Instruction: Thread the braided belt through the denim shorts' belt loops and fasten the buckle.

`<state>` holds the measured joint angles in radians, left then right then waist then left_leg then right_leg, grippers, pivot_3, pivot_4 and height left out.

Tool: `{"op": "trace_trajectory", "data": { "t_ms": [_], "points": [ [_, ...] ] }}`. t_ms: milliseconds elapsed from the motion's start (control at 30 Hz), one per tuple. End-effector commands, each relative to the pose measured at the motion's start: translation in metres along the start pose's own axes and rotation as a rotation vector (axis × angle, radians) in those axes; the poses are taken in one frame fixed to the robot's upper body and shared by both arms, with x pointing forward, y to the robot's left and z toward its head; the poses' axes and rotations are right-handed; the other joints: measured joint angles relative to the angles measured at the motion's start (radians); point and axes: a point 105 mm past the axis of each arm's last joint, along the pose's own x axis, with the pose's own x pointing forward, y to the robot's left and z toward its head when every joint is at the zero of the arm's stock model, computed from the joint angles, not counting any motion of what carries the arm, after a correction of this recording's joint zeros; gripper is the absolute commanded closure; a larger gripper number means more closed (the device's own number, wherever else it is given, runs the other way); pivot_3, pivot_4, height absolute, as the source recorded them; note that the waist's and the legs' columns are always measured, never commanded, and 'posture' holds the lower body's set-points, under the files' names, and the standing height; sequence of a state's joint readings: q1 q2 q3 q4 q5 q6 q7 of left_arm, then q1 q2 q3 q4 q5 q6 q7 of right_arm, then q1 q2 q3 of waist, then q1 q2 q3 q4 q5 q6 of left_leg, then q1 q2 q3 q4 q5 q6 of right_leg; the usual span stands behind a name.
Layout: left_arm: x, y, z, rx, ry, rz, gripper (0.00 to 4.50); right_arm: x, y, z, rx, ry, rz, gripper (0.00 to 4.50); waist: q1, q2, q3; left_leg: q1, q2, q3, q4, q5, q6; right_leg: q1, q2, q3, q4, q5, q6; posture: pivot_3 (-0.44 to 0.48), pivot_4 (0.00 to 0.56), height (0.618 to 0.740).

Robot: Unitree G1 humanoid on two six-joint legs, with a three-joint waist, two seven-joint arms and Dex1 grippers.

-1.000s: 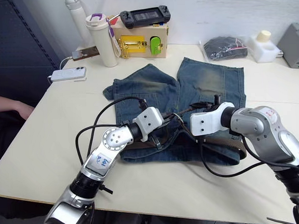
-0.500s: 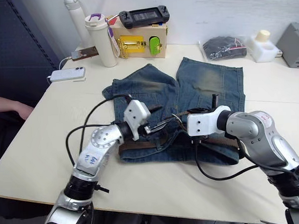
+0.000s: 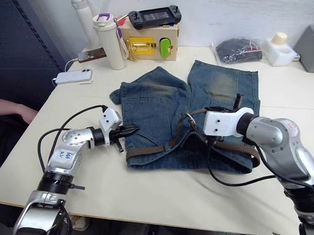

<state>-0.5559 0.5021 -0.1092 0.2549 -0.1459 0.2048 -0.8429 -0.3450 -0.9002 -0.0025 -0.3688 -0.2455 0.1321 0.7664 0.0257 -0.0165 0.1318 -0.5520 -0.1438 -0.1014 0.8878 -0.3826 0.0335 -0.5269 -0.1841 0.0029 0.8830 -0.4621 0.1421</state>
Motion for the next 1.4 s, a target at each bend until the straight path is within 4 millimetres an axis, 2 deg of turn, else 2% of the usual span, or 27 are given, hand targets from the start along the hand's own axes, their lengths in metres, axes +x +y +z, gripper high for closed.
{"op": "trace_trajectory", "data": {
  "t_ms": [33, 200, 300, 367, 433, 600, 700, 867, 900, 1000, 1100, 1400],
  "points": [
    [0.003, -0.008, -0.011, 0.027, 0.044, -0.049, 4.44, -0.03, -0.04, -0.007, -0.026, 0.023, -0.161, 4.5, -0.001, 0.0, 0.0, -0.001, 0.0, 0.0, 0.001, 0.0, 0.0, -0.001, 0.0, 0.0, 0.001, 0.0, 0.0, 0.0, 0.15, 0.645],
    [0.002, -0.007, -0.017, 0.055, 0.067, -0.044, 4.44, -0.063, -0.078, -0.027, 0.002, 0.096, -0.291, 4.5, -0.002, 0.001, 0.0, -0.004, 0.0, 0.0, 0.003, 0.0, 0.0, -0.005, 0.0, 0.0, 0.005, 0.0, 0.0, 0.0, 0.15, 0.645],
    [0.003, -0.005, -0.017, 0.072, 0.06, -0.034, 4.44, -0.066, -0.086, -0.02, 0.007, 0.056, -0.312, 4.5, -0.004, 0.001, -0.001, -0.004, 0.0, 0.0, 0.003, 0.0, 0.0, -0.005, 0.0, 0.0, 0.006, 0.0, 0.0, 0.0, 0.15, 0.645],
    [0.004, -0.002, -0.013, 0.08, 0.044, -0.02, 4.44, -0.06, -0.079, -0.011, 0.002, 0.012, -0.279, 4.5, -0.004, 0.001, -0.001, -0.004, 0.0, 0.0, 0.003, 0.0, 0.0, -0.006, 0.0, 0.0, 0.006, 0.0, 0.0, 0.0, 0.15, 0.645],
    [0.004, 0.001, -0.004, 0.083, 0.005, -0.001, 4.44, -0.048, -0.064, 0.002, -0.03, -0.028, -0.205, 4.5, -0.003, 0.001, -0.001, -0.004, 0.0, 0.0, 0.004, 0.0, 0.0, -0.006, -0.001, 0.0, 0.006, 0.0, 0.0, 0.0, 0.15, 0.645],
    [0.001, 0.004, 0.035, 0.109, -0.14, 0.02, 4.44, -0.017, -0.026, 0.032, -0.077, -0.124, -0.082, 4.5, -0.008, 0.001, 0.0, -0.005, 0.0, 0.0, 0.004, 0.0, 0.0, -0.006, 0.0, 0.0, 0.006, 0.0, 0.0, 0.0, 0.15, 0.645],
    [-0.008, -0.001, 0.069, 0.08, -0.277, -0.021, 3.44, -0.002, -0.011, 0.035, -0.082, -0.123, -0.051, 4.5, -0.014, 0.001, 0.0, -0.009, 0.0, -0.001, 0.004, 0.0, 0.0, -0.009, 0.0, 0.0, 0.007, 0.0, 0.0, 0.0, 0.15, 0.645],
    [-0.012, -0.016, 0.106, 0.065, -0.396, -0.083, 1.11, 0.004, -0.007, 0.037, -0.074, -0.126, -0.053, 4.5, -0.021, 0.001, 0.0, -0.009, 0.0, -0.001, 0.005, 0.0, 0.0, -0.009, 0.0, 0.0, 0.008, 0.0, 0.0, 0.0, 0.15, 0.645],
    [-0.011, -0.022, 0.114, 0.073, -0.416, -0.103, 0.85, 0.005, -0.007, 0.037, -0.074, -0.126, -0.055, 4.5, -0.024, 0.001, 0.0, -0.009, 0.0, -0.001, 0.005, 0.0, 0.0, -0.009, 0.0, 0.0, 0.008, 0.0, 0.0, 0.0, 0.15, 0.645],
    [0.0, -0.039, 0.129, 0.104, -0.447, -0.14, 0.85, 0.007, -0.008, 0.037, -0.078, -0.126, -0.063, 4.5, -0.028, 0.001, 0.0, -0.009, 0.0, -0.001, 0.004, 0.0, 0.0, -0.009, 0.0, 0.0, 0.008, 0.0, 0.0, 0.0, 0.15, 0.645],
    [0.014, -0.049, 0.132, 0.133, -0.449, -0.147, 0.85, 0.008, -0.008, 0.039, -0.077, -0.131, -0.066, 4.5, -0.03, 0.001, -0.001, -0.008, 0.0, -0.001, 0.004, 0.0, 0.0, -0.009, 0.0, 0.0, 0.009, 0.0, 0.0, 0.0, 0.15, 0.645],
    [0.034, -0.043, 0.129, 0.157, -0.427, -0.091, 0.85, 0.007, -0.007, 0.044, -0.072, -0.139, -0.072, 4.5, -0.029, 0.001, 0.0, -0.008, 0.0, -0.001, 0.004, 0.0, 0.0, -0.01, 0.0, 0.0, 0.009, 0.0, 0.0, 0.0, 0.15, 0.645]
  ]
}}
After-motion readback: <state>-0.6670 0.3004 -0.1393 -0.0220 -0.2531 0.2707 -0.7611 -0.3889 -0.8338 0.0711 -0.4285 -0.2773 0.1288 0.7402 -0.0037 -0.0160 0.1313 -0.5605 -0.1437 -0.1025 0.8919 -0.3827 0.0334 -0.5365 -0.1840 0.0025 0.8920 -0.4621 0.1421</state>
